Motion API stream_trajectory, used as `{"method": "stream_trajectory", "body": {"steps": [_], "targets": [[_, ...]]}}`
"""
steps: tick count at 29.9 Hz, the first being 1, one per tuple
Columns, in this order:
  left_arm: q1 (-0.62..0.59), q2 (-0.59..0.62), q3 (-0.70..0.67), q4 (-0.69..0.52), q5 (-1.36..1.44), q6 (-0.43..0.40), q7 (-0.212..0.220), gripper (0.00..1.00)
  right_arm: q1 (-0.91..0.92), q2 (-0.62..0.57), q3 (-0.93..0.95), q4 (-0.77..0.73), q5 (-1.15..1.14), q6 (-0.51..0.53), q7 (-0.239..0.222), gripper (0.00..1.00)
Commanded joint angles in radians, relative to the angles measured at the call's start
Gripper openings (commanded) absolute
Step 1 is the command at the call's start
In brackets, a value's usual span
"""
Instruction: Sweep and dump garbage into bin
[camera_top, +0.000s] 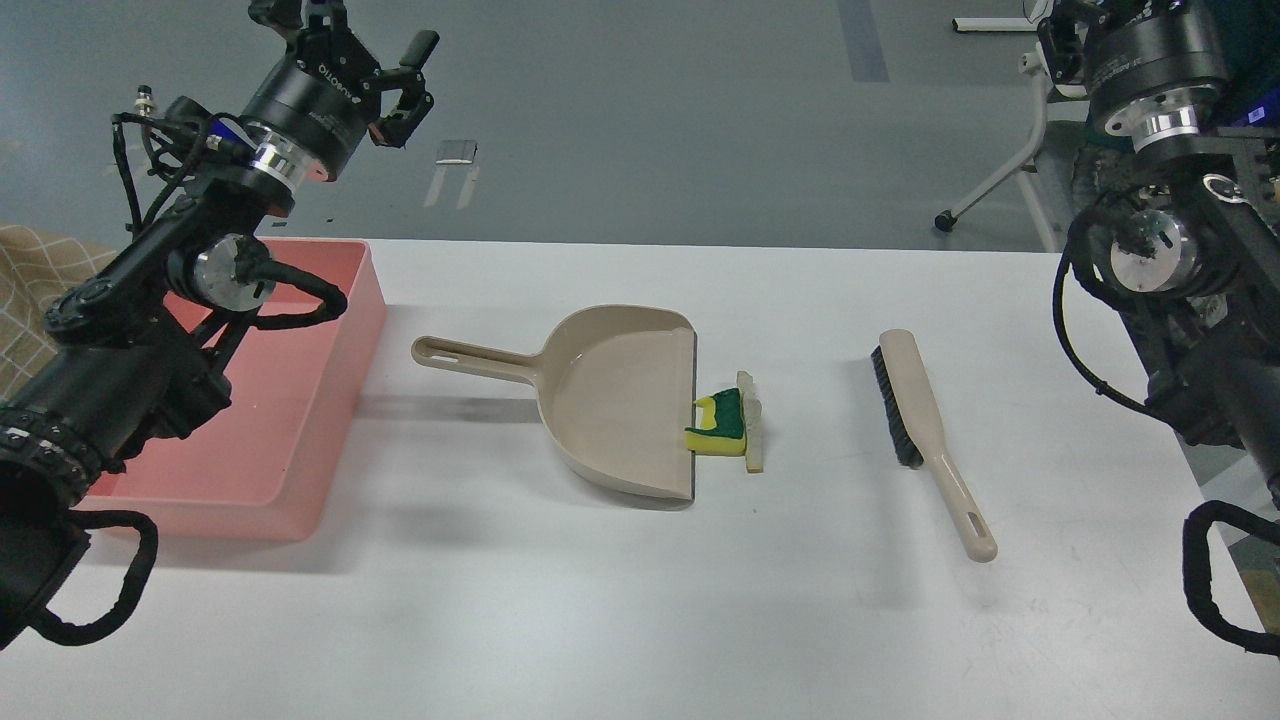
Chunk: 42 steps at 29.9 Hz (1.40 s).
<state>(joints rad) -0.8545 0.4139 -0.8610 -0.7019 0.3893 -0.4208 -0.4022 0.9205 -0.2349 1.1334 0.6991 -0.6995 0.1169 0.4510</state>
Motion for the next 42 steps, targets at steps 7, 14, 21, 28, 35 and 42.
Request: {"method": "stream_trajectory", "body": {"steps": [7,14,21,28,35,42], "targets": [[-0.005,-0.004,-0.003,0.007,0.0,0.01,-0.064,0.98,-0.002,0.002,-0.081,0.005,0.005,0.026,-0.003,1.0],[-0.003,-0.012,-0.001,0.007,0.0,0.074,-0.069,0.98,0.003,0.0,-0.098,0.002,0.006,0.055,-0.041,1.0],[0.008,-0.02,0.0,-0.005,0.005,0.073,-0.061,0.98,0.003,-0.004,-0.098,0.007,0.025,0.058,-0.045,1.0],[0.006,-0.01,0.002,-0.034,0.006,0.071,-0.059,0.98,0.001,-0.014,-0.098,0.011,0.026,0.058,-0.043,1.0],[0.008,-0.001,0.04,-0.071,0.008,0.085,-0.063,0.98,0.0,-0.015,-0.098,0.013,0.026,0.058,-0.043,1.0],[0.014,0.034,0.071,-0.149,0.011,0.122,-0.056,0.98,-0.006,-0.021,-0.098,0.016,0.026,0.056,-0.043,1.0]]}}
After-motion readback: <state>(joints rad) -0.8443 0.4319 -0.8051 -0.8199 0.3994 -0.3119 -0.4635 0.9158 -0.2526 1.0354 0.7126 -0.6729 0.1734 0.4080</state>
